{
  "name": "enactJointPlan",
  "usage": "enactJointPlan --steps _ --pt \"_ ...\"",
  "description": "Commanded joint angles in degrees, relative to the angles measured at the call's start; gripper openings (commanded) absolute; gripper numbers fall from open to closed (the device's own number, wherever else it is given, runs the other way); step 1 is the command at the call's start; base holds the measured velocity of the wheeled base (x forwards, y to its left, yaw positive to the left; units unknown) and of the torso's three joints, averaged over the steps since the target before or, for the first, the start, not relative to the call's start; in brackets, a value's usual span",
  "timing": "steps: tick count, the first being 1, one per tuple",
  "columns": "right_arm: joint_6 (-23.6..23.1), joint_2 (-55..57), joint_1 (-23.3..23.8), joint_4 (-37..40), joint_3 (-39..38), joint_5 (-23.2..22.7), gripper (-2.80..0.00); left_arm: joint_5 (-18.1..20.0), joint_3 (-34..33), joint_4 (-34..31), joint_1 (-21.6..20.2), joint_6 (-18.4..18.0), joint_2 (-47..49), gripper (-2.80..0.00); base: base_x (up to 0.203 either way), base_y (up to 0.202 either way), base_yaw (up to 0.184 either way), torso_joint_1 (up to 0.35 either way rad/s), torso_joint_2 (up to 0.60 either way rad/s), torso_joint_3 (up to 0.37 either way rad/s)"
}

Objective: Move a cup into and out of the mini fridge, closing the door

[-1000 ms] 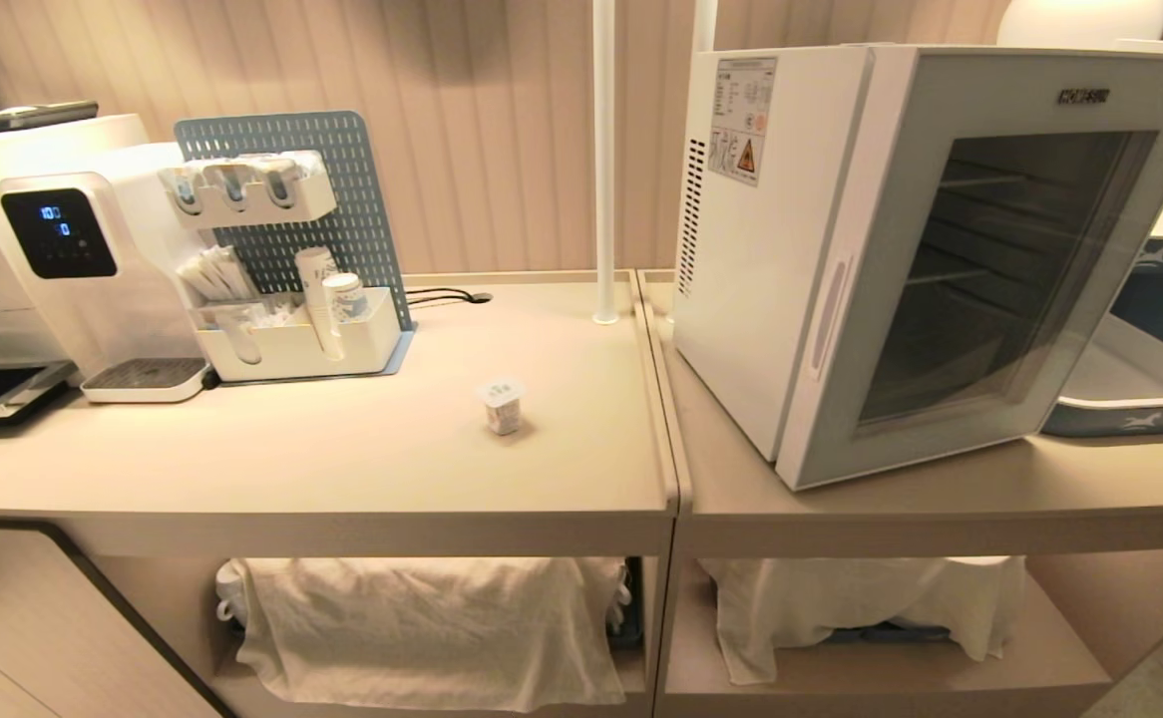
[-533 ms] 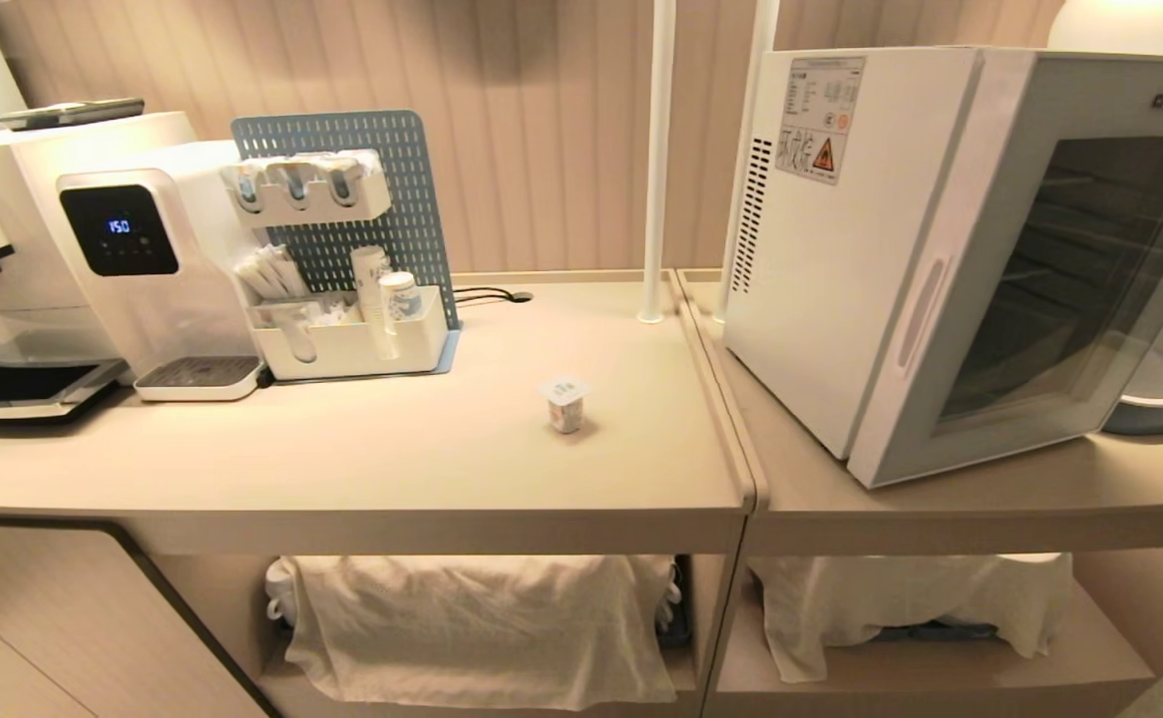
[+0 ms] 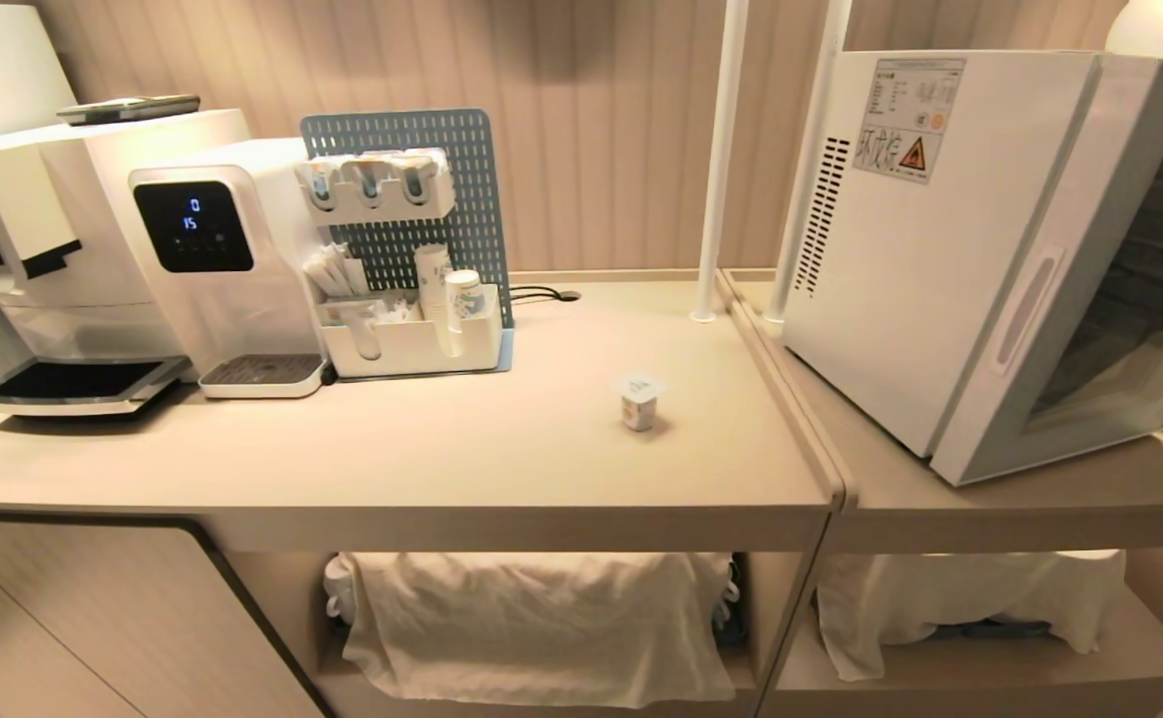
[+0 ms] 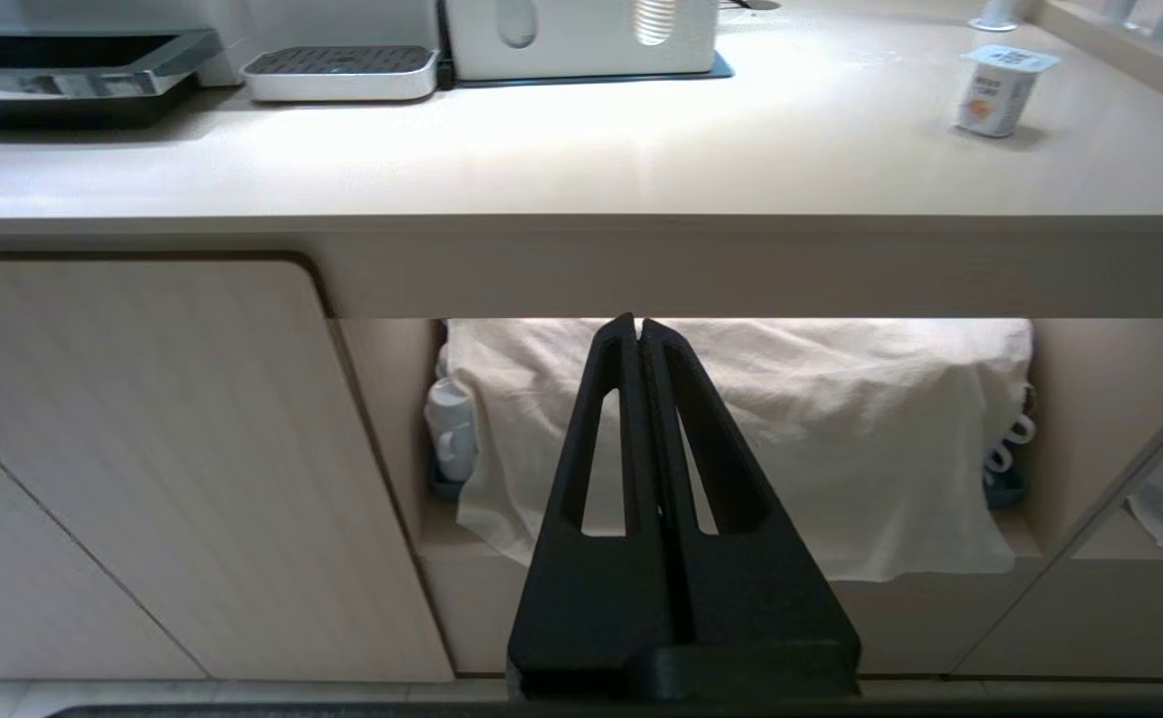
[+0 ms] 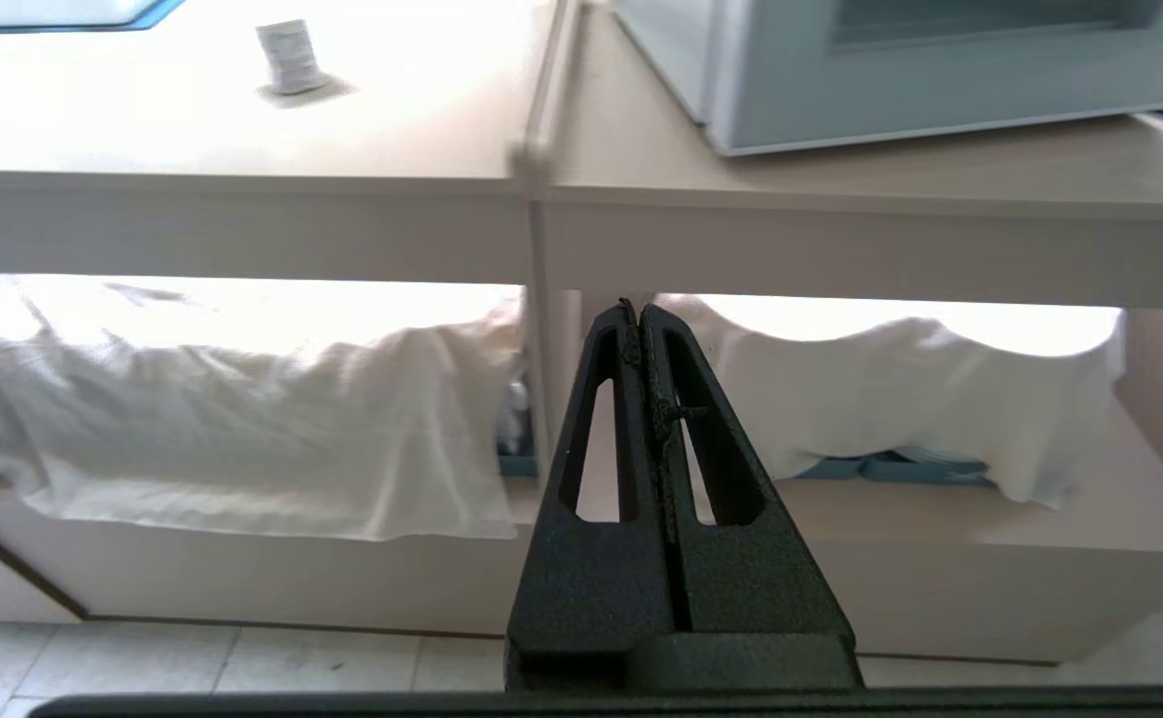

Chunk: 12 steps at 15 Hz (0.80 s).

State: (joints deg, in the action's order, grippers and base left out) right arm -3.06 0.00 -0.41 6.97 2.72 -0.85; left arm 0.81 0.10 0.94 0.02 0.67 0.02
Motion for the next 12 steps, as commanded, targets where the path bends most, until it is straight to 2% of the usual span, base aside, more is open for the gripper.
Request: enactJointPlan --steps 1,12 --pt "0.0 0.1 0.0 0.1 0.0 0.0 -2.8 0.0 0.0 0.0 0.0 0.0 0.0 -2.8 0.0 0.189 0.002 0.002 0.01 0.002" --pt "0.0 0.1 0.0 0.1 0.1 0.1 -2.8 0.0 0.0 0.0 0.0 0.0 0.0 -2.8 0.0 0.192 0.002 0.003 0.0 0.002"
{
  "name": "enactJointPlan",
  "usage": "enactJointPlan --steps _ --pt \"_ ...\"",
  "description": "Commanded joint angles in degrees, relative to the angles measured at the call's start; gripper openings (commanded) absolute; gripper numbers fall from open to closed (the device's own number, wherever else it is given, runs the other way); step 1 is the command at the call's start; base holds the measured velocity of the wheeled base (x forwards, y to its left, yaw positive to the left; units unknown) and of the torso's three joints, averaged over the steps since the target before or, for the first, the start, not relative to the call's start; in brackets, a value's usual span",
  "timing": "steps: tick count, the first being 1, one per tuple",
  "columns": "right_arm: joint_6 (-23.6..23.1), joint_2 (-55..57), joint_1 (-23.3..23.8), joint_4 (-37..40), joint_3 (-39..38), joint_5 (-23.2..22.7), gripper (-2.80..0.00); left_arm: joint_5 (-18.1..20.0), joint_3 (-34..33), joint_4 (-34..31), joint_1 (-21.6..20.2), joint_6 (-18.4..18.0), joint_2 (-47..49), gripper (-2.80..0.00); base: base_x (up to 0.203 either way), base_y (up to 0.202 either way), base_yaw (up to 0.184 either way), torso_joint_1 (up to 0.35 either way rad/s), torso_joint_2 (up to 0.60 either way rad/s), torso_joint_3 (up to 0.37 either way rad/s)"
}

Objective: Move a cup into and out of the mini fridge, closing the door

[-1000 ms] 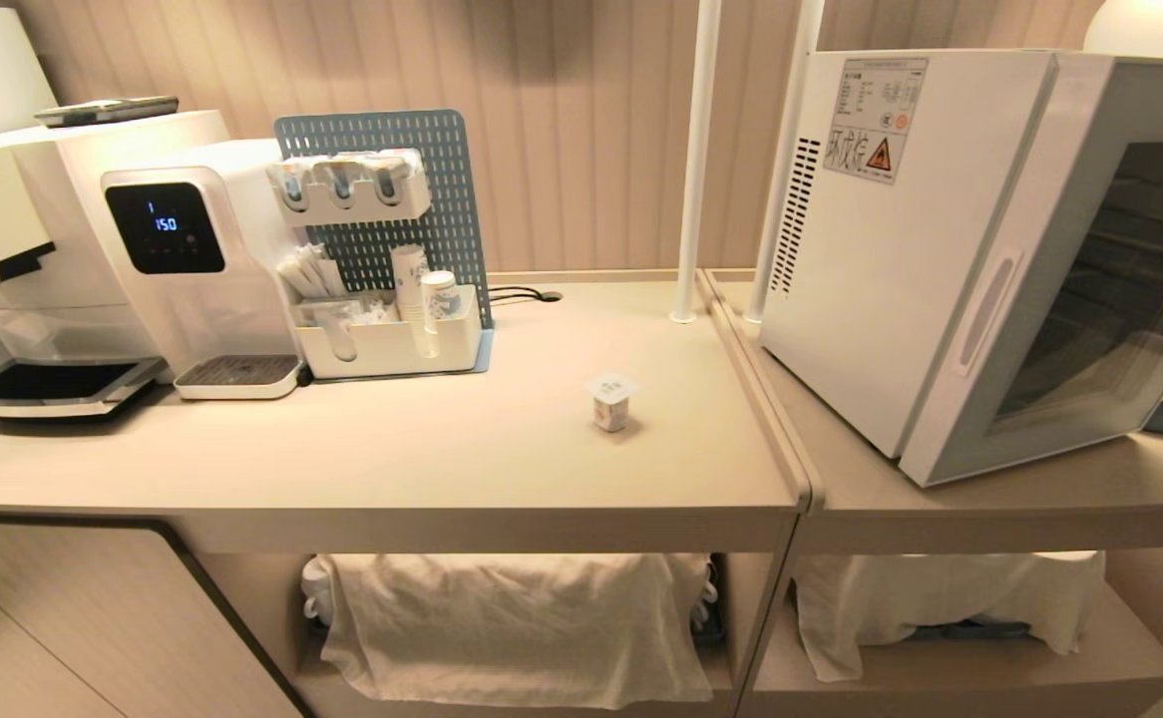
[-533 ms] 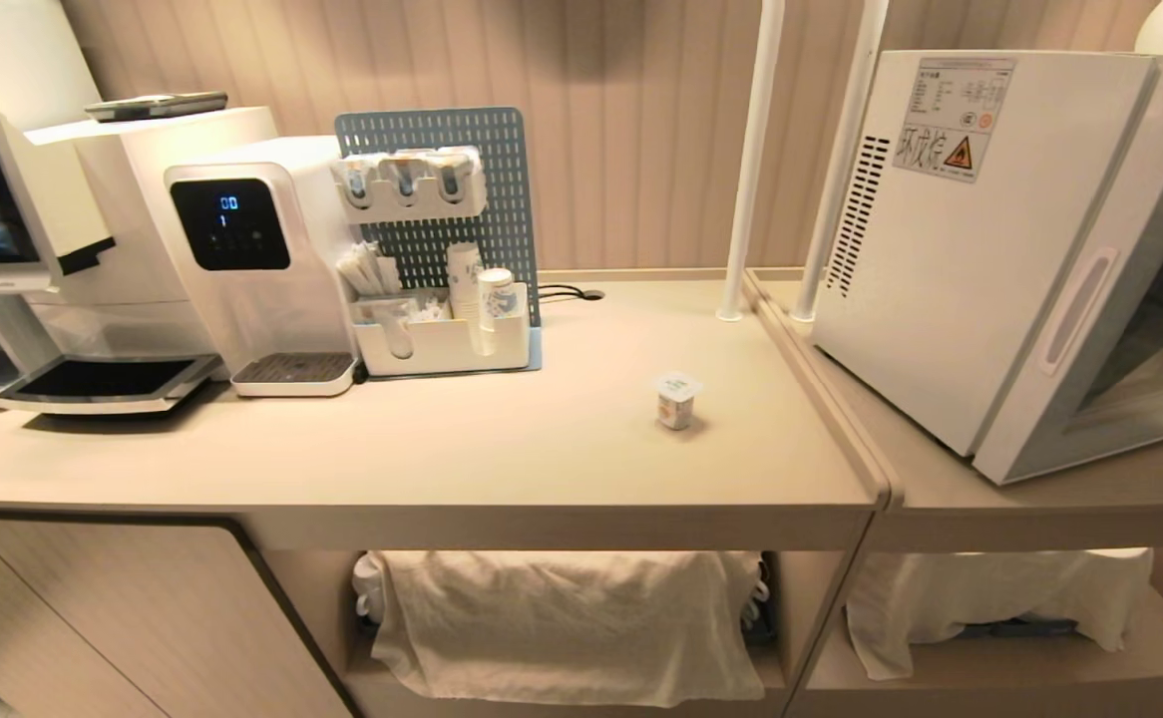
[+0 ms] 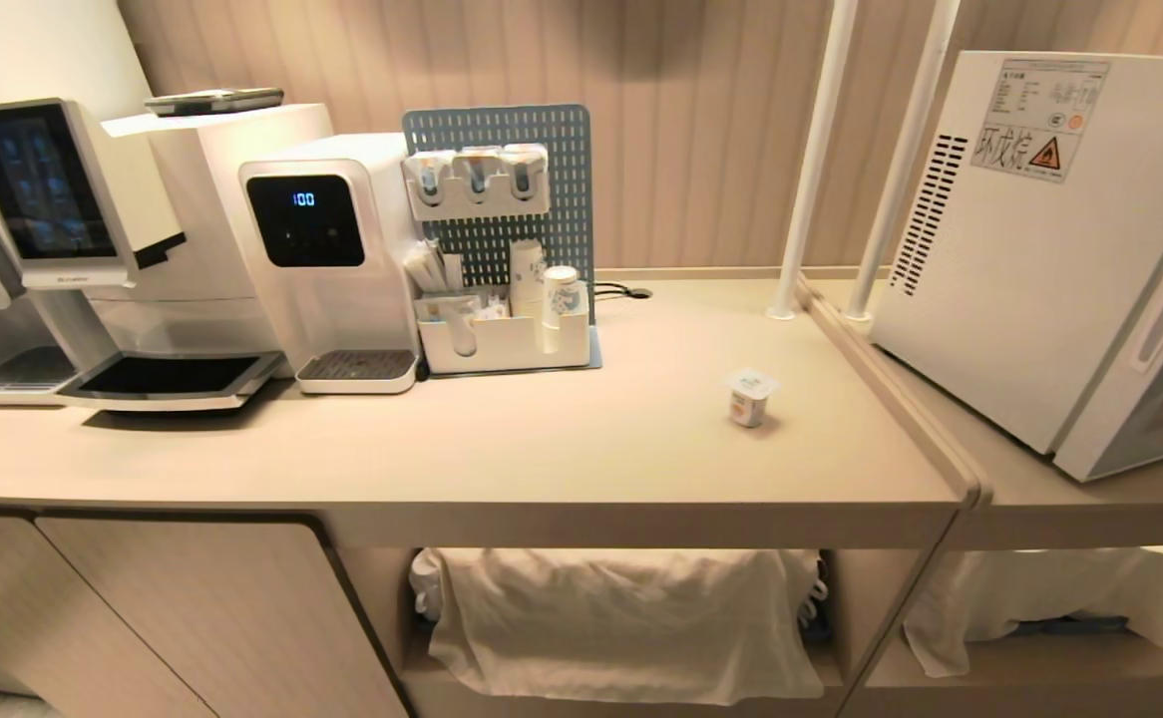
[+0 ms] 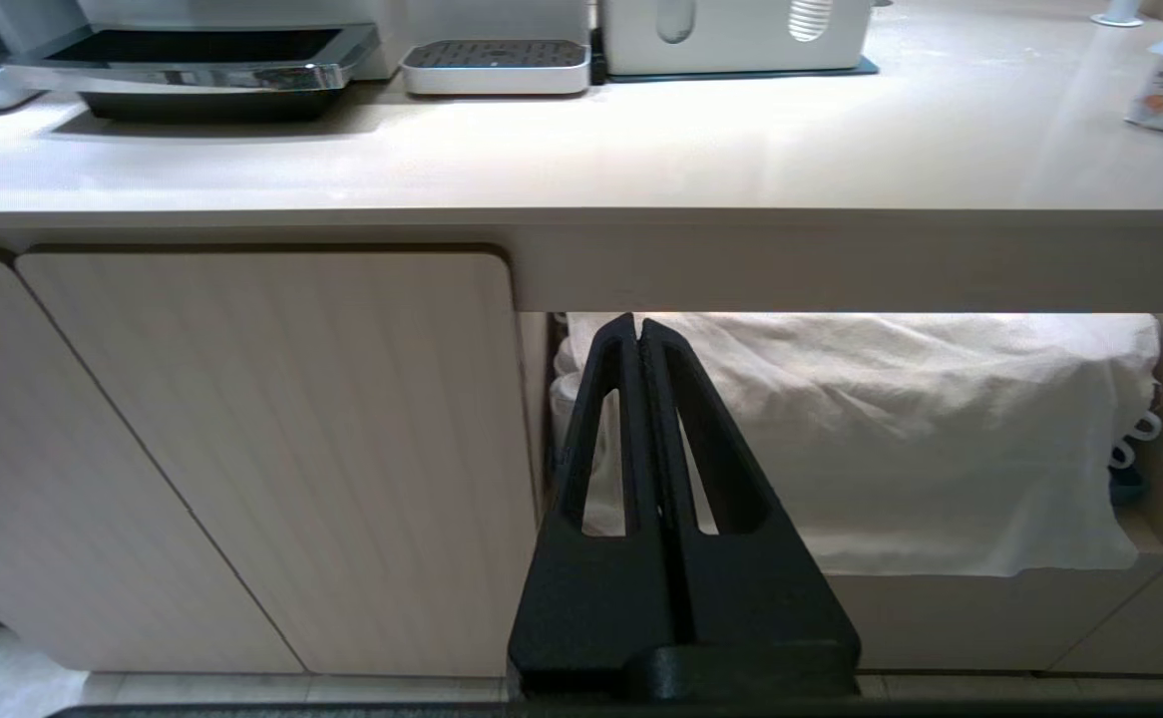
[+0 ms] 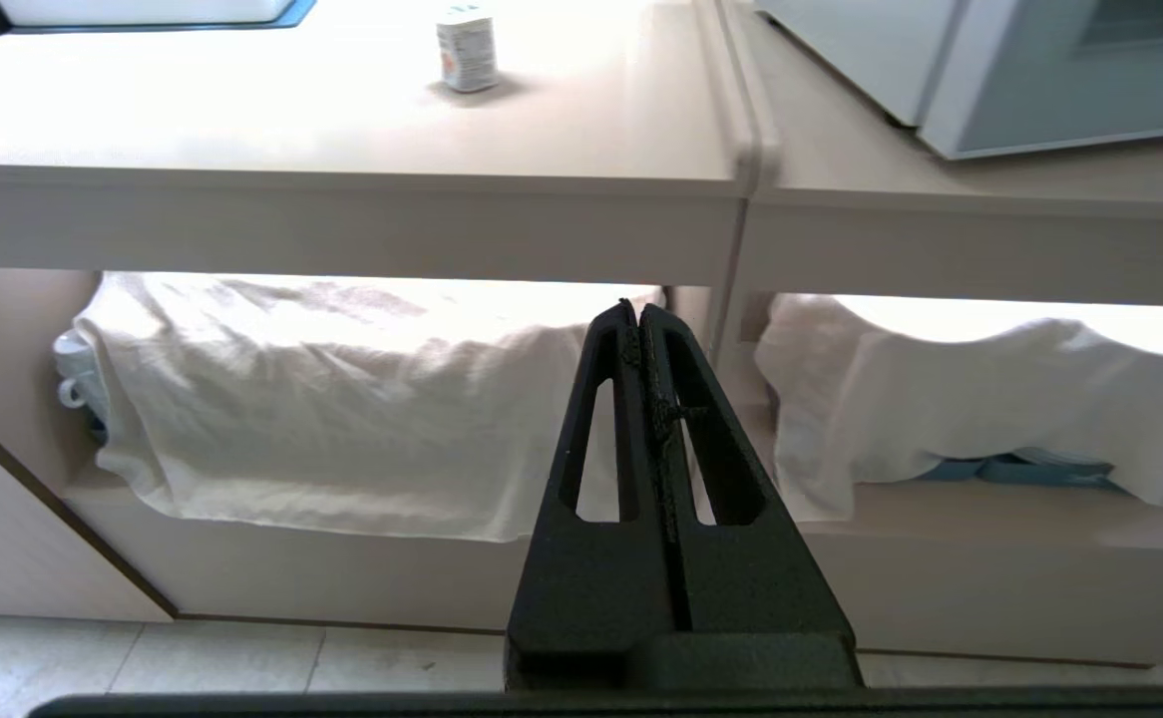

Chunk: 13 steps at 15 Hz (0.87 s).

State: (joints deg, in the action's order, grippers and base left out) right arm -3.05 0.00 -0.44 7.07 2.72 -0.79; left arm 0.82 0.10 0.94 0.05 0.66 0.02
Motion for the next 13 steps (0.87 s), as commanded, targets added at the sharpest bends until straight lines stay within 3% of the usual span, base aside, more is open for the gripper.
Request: enactJointPlan --steps 1,13 --pt "0.1 0.1 0.0 0.0 0.1 0.0 -2.8 0.0 0.0 0.0 0.0 0.0 0.0 -2.8 0.0 0.164 0.005 0.002 0.0 0.003" --pt "1.2 0.0 0.0 0.0 0.0 0.2 -2.8 0.0 0.0 0.0 0.0 0.0 0.0 -2.8 0.0 0.014 0.0 0.0 0.0 0.0"
